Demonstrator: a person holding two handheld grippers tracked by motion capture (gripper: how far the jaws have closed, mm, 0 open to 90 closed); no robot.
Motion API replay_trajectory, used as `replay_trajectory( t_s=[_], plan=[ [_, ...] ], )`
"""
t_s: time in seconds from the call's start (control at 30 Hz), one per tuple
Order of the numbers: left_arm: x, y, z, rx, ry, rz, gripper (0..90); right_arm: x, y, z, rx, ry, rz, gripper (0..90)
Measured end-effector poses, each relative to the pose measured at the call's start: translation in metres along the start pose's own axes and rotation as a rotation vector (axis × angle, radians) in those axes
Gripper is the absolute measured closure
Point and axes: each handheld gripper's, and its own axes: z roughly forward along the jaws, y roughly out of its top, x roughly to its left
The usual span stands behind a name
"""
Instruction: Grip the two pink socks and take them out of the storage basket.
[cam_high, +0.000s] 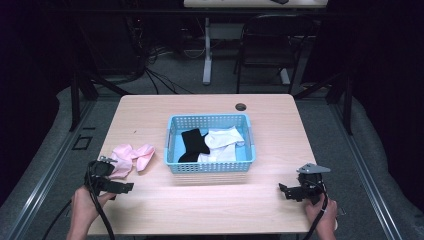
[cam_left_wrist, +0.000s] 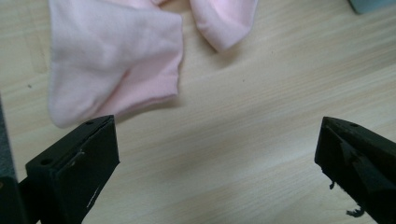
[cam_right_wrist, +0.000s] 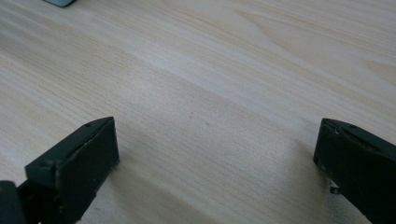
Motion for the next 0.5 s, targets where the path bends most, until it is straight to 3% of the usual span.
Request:
replay_trajectory(
  t_s=[0.3, 0.33, 0.5],
  plan=[
    [-0.009, -0.031, 0.032, -0.089, 0.034, -0.007, 0.0, 0.0, 0.0, 0.0, 0.005, 0.0, -0.004, 0.0],
    [-0.011, -0.033, 0.034, -0.113, 0.056, 0.003, 0.0, 0.0, 0.0, 0.0, 0.005, 0.0, -0.004, 0.0],
    [-0.012, -0.041, 0.038, -0.204, 0.059, 0.008, 0.0, 0.0, 0.0, 0.0, 0.005, 0.0, -0.004, 0.0]
  ],
)
